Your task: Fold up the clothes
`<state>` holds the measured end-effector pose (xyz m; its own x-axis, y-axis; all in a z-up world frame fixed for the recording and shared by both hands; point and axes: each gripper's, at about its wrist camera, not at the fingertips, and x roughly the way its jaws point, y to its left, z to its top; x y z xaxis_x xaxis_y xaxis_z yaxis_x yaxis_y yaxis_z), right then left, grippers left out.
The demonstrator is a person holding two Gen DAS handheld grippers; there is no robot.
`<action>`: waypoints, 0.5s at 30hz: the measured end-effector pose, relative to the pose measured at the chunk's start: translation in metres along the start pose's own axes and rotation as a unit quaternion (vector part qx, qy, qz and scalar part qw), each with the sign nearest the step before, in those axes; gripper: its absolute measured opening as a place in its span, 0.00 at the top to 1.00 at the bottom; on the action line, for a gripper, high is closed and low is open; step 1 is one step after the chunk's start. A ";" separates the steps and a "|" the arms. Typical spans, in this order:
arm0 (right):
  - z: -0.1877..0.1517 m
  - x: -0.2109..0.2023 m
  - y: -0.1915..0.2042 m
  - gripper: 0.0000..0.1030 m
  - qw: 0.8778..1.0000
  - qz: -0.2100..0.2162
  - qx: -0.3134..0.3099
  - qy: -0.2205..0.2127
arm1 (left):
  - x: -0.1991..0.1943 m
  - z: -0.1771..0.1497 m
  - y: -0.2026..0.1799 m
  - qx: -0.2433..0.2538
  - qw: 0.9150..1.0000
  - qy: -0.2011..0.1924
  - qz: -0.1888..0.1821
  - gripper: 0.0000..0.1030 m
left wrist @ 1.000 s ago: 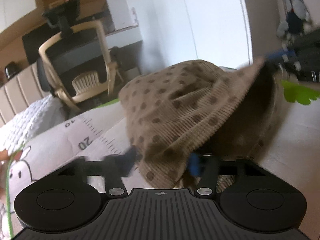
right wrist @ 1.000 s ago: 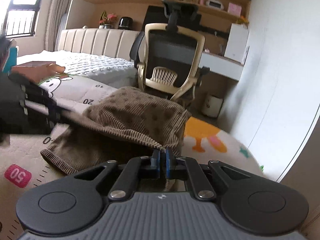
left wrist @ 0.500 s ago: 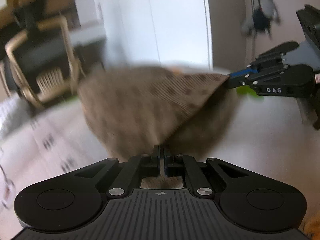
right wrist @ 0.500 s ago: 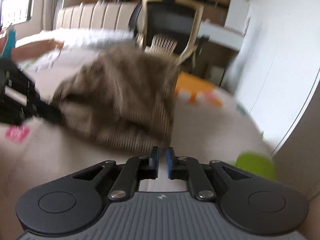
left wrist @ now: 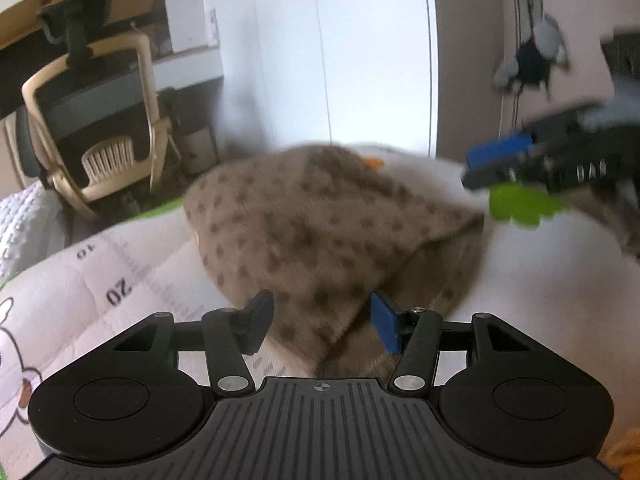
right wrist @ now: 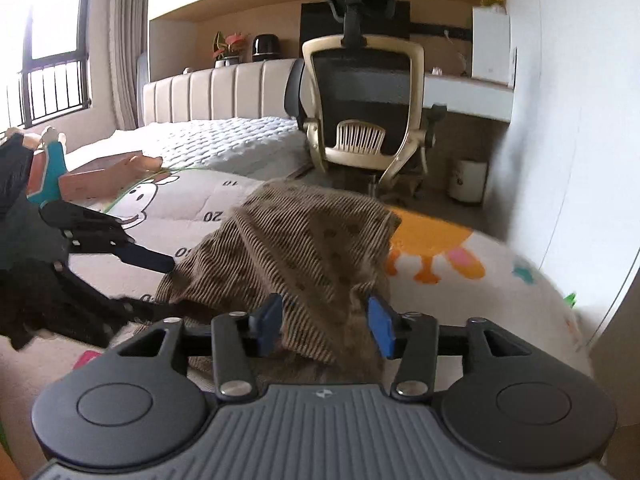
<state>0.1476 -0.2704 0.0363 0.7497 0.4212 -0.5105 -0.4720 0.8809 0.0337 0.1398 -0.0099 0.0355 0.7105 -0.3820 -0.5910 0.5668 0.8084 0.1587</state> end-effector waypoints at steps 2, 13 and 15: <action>-0.009 0.005 0.006 0.53 0.999 -0.019 -0.021 0.013 | 0.006 -0.007 -0.008 0.028 1.000 -0.002 0.006 0.43; -0.015 0.021 0.016 0.93 0.990 -0.106 -0.088 -0.008 | 0.001 0.000 0.019 -0.006 0.998 -0.031 0.054 0.95; -0.010 0.012 0.013 0.93 0.990 -0.113 -0.086 -0.021 | -0.007 0.001 0.019 -0.003 0.998 -0.033 0.053 0.96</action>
<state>0.1460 -0.2558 0.0220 0.8620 0.2289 -0.4523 -0.3589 0.9057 -0.2256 0.1465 0.0078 0.0432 0.7923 -0.3223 -0.5181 0.4841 0.8489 0.2121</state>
